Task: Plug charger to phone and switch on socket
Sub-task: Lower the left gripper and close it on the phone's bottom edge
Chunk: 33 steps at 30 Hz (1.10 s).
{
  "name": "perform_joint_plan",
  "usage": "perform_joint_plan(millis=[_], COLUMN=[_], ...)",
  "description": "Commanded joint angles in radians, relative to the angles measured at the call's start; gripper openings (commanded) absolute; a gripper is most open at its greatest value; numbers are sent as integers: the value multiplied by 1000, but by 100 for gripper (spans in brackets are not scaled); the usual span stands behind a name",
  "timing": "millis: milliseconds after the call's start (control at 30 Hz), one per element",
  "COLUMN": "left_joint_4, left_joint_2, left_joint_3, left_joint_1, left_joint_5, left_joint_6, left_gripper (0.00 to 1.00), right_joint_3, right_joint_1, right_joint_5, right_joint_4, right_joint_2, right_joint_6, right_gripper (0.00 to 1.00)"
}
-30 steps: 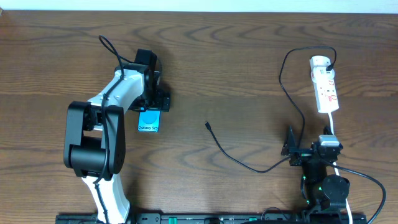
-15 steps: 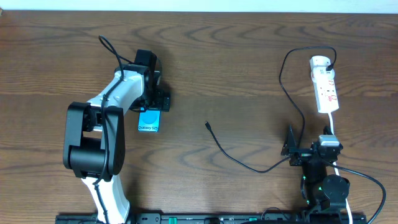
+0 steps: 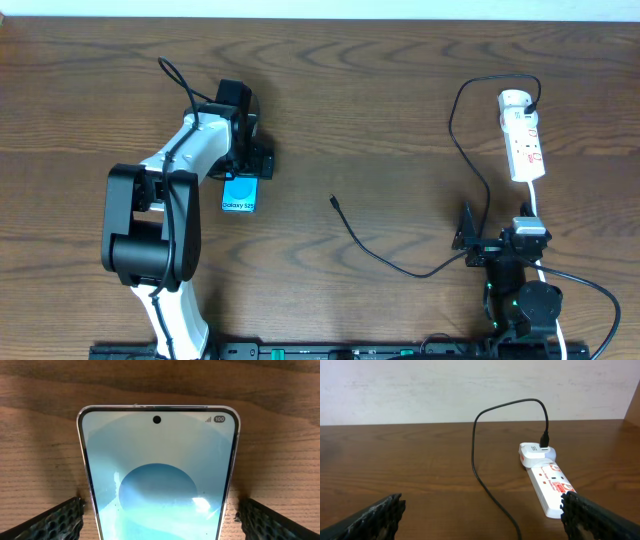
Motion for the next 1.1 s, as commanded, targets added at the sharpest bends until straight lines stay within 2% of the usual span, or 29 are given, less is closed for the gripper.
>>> perform_joint_plan(millis=[0,500,700,967,1067], left_joint_4=[-25,-44,-43,-43,-43], left_joint_2=[16,16,16,16,16], left_joint_3=[-32,-32,-32,-32,-32], left_joint_1=[2,2,2,2,2], left_joint_5=[-19,-19,-19,-19,-19], left_joint_6=[21,21,21,21,21], left_gripper=[99,100,80,69,68], right_joint_3=[-1,-1,-1,-1,-1], right_joint_1=[8,8,8,8,8], right_joint_5=[15,15,15,15,15], right_joint_4=[-4,-4,-4,-4,-4], right_joint_2=[-6,-6,-6,-6,-6], right_joint_6=[10,10,10,10,10], right_gripper=[99,99,99,99,99])
